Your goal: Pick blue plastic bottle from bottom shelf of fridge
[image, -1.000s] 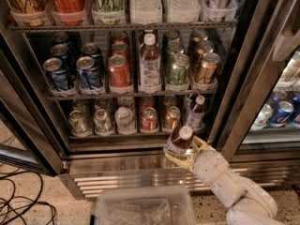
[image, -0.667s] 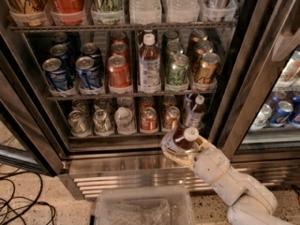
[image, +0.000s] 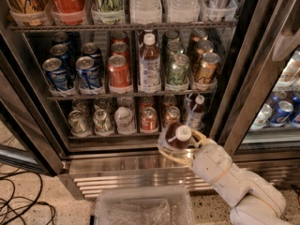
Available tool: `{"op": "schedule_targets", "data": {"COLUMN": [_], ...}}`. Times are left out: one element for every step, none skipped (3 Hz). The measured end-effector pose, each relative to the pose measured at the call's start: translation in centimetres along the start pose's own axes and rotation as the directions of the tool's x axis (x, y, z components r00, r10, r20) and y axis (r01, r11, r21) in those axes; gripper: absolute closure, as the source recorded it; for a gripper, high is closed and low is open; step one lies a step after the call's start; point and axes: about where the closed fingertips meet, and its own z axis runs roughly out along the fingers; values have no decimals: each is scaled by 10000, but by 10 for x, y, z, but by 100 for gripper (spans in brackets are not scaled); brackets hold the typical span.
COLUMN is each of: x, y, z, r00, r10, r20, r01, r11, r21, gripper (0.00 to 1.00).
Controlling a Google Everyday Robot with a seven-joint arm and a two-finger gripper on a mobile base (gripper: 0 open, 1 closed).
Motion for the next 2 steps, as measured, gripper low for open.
{"op": "schedule_targets", "data": {"x": [-13, -25], "y": [3, -4], "z": [13, 17], "r00": [9857, 9552], "r10": [-996, -1645], "r20": [-1358, -2461], "r01": [1021, 1782], "r11": [9947, 9834], "r21": [116, 343], "gripper": [100, 100]}}
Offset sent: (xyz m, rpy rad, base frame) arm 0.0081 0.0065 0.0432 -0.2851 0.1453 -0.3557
